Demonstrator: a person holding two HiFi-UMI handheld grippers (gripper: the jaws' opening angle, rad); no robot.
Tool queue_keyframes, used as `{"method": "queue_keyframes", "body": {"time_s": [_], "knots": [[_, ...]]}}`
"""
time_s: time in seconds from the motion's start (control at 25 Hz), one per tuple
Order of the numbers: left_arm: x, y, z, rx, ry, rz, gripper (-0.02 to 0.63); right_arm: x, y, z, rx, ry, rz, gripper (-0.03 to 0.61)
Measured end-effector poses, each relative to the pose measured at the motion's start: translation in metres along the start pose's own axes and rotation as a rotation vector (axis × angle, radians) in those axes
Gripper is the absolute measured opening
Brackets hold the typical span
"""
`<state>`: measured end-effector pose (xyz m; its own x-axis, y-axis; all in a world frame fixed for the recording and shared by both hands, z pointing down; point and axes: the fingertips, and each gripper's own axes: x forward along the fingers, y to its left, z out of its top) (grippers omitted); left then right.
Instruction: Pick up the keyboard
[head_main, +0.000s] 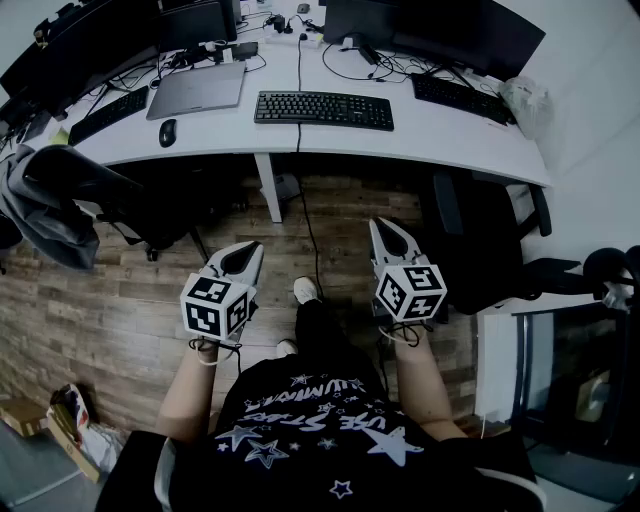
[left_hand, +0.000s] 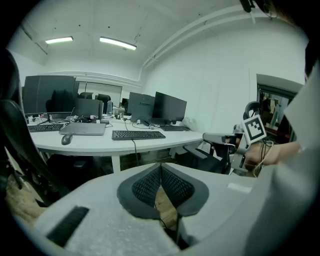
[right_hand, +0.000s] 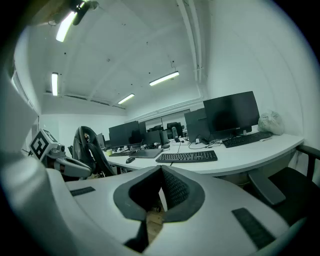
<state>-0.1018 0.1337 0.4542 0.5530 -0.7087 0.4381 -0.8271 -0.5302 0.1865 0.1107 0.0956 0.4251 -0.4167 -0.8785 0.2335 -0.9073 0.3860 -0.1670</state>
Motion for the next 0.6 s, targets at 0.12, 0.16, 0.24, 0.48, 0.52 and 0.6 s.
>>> {"method": "queue_keyframes", "body": {"time_s": [0.12,0.16,0.24,0.48,0.52,0.6], "knots": [[-0.007,-0.004,-0.001,0.006,-0.003,-0.003,0.021,-0.009,0.004,0.0,0.008,-0.007,-0.004,0.005],[-0.009,-0.005,-0.002,0.007,-0.004,-0.004,0.021,-0.012,0.006,0.001,0.005,-0.008,-0.005,0.005],[-0.012,-0.005,-0.003,0.008,-0.006,-0.004,0.021,-0.015,0.009,0.001,-0.002,-0.01,-0.007,0.005],[-0.016,-0.01,-0.004,-0.001,-0.022,-0.011,0.021,-0.025,0.011,-0.003,-0.006,-0.005,-0.019,0.005],[-0.017,-0.01,-0.007,-0.004,-0.02,-0.012,0.021,-0.026,0.012,-0.005,-0.006,-0.002,-0.021,0.005],[-0.018,-0.008,-0.01,-0.014,-0.018,-0.016,0.021,-0.028,0.015,-0.007,-0.005,-0.001,-0.025,0.005]]}}
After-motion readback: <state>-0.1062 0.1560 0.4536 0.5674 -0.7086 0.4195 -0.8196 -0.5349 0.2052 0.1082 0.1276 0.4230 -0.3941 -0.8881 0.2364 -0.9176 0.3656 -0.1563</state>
